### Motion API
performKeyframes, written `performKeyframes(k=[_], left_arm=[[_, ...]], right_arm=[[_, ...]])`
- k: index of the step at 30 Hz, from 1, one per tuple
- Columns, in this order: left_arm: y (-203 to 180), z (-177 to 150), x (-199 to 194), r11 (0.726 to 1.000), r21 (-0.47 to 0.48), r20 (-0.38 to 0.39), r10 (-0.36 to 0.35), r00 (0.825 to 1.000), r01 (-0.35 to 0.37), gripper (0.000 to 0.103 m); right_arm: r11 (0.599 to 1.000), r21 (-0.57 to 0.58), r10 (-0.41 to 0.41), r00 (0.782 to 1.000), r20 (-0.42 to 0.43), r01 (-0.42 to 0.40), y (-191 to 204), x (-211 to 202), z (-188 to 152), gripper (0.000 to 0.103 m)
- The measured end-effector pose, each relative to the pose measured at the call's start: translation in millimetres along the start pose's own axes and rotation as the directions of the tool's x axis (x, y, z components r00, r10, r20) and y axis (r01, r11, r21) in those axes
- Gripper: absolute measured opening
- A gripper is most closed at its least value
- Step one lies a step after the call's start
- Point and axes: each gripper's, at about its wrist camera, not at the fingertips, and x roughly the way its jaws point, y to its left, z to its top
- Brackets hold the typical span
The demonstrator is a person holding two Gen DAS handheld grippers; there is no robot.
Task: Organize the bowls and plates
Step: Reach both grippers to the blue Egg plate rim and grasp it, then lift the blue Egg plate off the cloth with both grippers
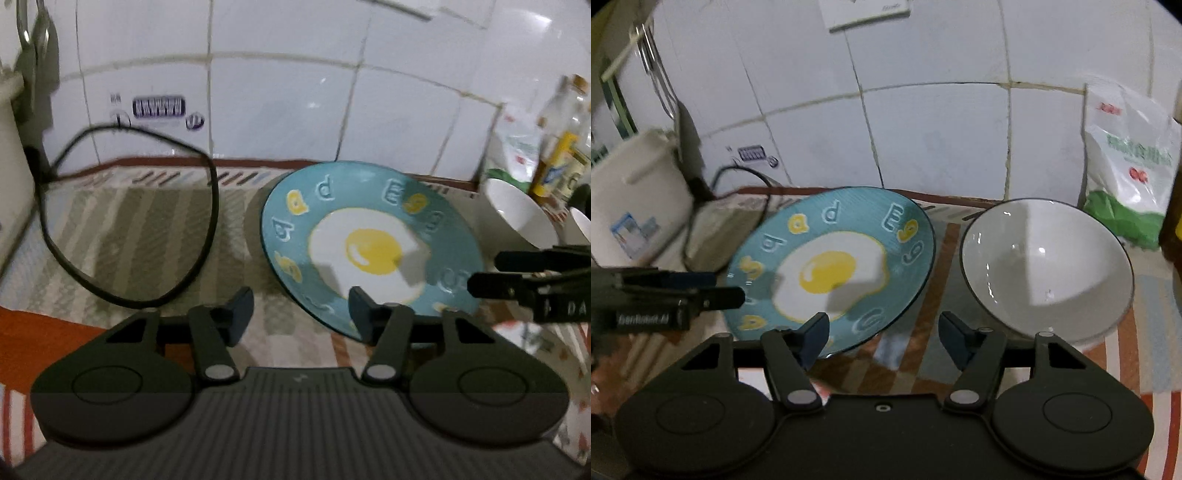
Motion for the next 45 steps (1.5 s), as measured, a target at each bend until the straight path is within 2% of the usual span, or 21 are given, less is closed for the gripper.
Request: performKeyframes(k=[2,6,8,12,17,22,23,24,27,31,34,39,45], left_arm=[[4.8,3.4,10.4,1.0,-0.028,-0.011,-0.006,1.0,0.006,0.039],[8.8,5.5,23.6,0.999,-0.045,-0.012,-0.014,1.0,0.014,0.028],[9.4,3.8,26.7,0.999,-0.044,-0.005,-0.027,1.0,0.027,0.024],[9.8,2.8,27.7,0.999,-0.029,0.01,-0.03,1.0,0.03,0.022],[19.8,5.5,32.6,0.994,-0.09,0.001,-0.059,0.998,0.059,0.022],[29.5,7.0,36.5,0.983,-0.16,-0.015,-0.091,0.996,0.088,0.023],[29.6,6.4,36.5,0.983,-0.158,-0.013,-0.094,0.995,0.091,0.022],[29.8,5.7,36.5,0.983,-0.156,-0.011,-0.096,0.995,0.093,0.022],[23.3,4.3,35.2,0.991,-0.109,-0.002,-0.081,0.997,0.08,0.017],[8.8,1.0,30.5,0.999,-0.046,0.026,-0.007,1.0,0.008,0.019],[12.1,1.2,23.4,0.999,-0.045,0.031,-0.023,0.999,0.025,0.019],[0.0,-2.6,-4.2,0.999,0.041,0.109,0.028,0.994,-0.033,0.019],[-4.6,-10.7,-40.2,0.996,0.088,0.127,0.007,0.992,-0.018,0.019]], right_arm=[[1.0,-0.013,-0.011,1.0,0.001,0.011,5.8,3.2,4.8,0.067],[1.0,0.02,-0.021,1.0,-0.016,0.021,7.8,8.0,11.7,0.066],[0.999,0.015,-0.036,0.999,-0.016,0.036,9.3,7.8,10.4,0.06],[0.997,0.049,-0.055,0.997,-0.049,0.057,8.0,12.1,3.5,0.051],[0.987,0.142,-0.071,0.994,-0.083,0.082,1.9,23.3,2.4,0.051],[0.961,0.268,-0.055,0.996,-0.064,0.07,-8.2,33.5,10.6,0.05],[0.96,0.272,-0.055,0.997,-0.055,0.068,-8.4,34.7,10.5,0.045],[0.962,0.262,-0.06,0.997,-0.05,0.071,-7.3,36.2,10.2,0.025],[0.961,0.27,-0.056,0.998,-0.028,0.061,-9.3,33.3,8.0,0.023],[0.971,0.235,-0.041,0.999,0.001,0.04,-12.2,28.4,4.4,0.021],[0.976,0.215,-0.027,0.999,0.023,0.021,-13.4,20.6,3.0,0.021],[0.975,0.22,0.003,0.998,0.058,-0.015,-15.4,8.1,-1.3,0.021],[0.976,0.213,0.021,0.996,0.086,-0.038,-12.8,-22.4,-15.6,0.021]])
